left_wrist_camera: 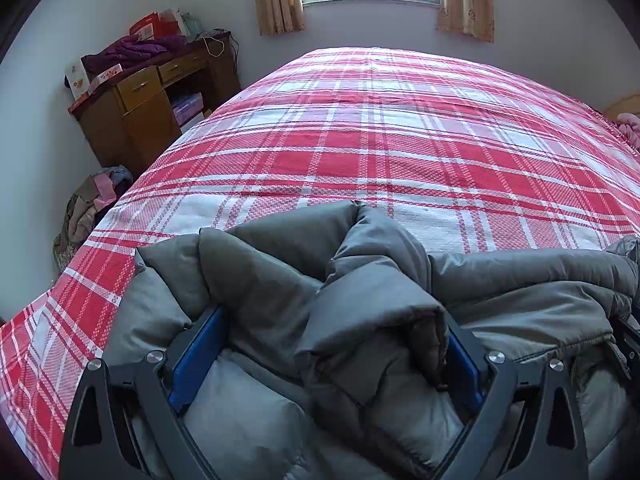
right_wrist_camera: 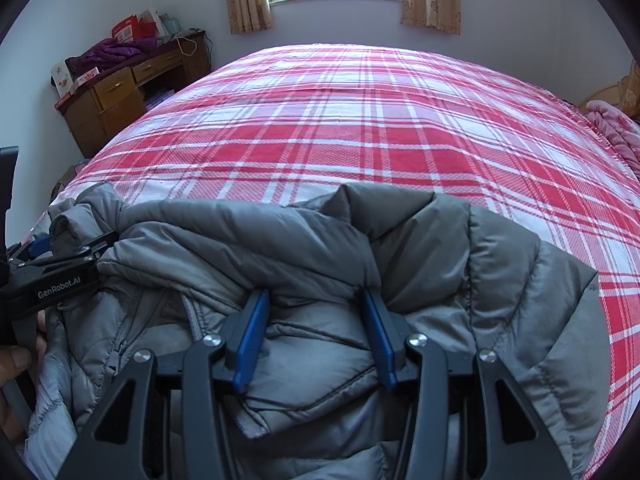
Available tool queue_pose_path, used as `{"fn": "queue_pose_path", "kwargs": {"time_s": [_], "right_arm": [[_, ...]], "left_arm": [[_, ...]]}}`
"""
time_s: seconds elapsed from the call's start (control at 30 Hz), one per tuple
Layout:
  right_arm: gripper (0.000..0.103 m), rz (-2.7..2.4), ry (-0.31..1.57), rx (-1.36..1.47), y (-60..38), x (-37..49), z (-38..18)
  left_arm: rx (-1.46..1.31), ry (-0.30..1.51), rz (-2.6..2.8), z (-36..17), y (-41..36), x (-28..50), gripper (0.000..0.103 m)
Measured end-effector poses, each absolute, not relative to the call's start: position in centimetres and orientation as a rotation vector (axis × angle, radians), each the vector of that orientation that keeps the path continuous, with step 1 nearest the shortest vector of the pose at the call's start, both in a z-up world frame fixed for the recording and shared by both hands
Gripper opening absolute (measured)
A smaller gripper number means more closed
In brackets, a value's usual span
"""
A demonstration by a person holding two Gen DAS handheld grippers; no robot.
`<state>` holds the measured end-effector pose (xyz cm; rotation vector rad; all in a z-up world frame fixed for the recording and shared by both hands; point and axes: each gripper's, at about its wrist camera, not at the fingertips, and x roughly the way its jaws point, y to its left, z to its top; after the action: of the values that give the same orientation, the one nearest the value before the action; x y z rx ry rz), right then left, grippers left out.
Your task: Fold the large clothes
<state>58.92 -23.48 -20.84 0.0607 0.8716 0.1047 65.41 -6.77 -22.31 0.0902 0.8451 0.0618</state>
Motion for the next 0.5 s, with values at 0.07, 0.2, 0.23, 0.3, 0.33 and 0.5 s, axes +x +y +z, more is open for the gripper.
{"fn": "queue_pose_path", "kwargs": {"time_s": [0.07, 0.2, 0.23, 0.3, 0.33, 0.5], "right_arm": [[0.05, 0.106, 0.872, 0.062, -23.51, 58.93, -20.86], [0.05, 0.106, 0.872, 0.064, -23.53, 58.92, -20.86], [0.05, 0.106, 0.872, 0.064, -23.58, 58.92, -20.87], [0.05, 0.107, 0.872, 0.066, -23.57, 58.92, -20.87], [0.05, 0.108, 0.872, 0.068, -23.56, 58.93, -20.87], [0.051, 0.104, 0.883, 0.046, -23.18, 59.09, -20.7]], "left_arm": [[0.09, 0.845, 0.061, -22.32, -6.71, 65.43, 0.098], [0.09, 0.845, 0.061, -22.33, -6.74, 65.43, 0.098], [0.09, 0.845, 0.061, -22.32, -6.75, 65.45, 0.098], [0.09, 0.847, 0.061, -22.33, -6.7, 65.45, 0.098], [0.092, 0.847, 0.062, -22.33, -6.73, 65.45, 0.098], [0.079, 0.871, 0.037, -21.49, -6.43, 65.76, 0.098]]}}
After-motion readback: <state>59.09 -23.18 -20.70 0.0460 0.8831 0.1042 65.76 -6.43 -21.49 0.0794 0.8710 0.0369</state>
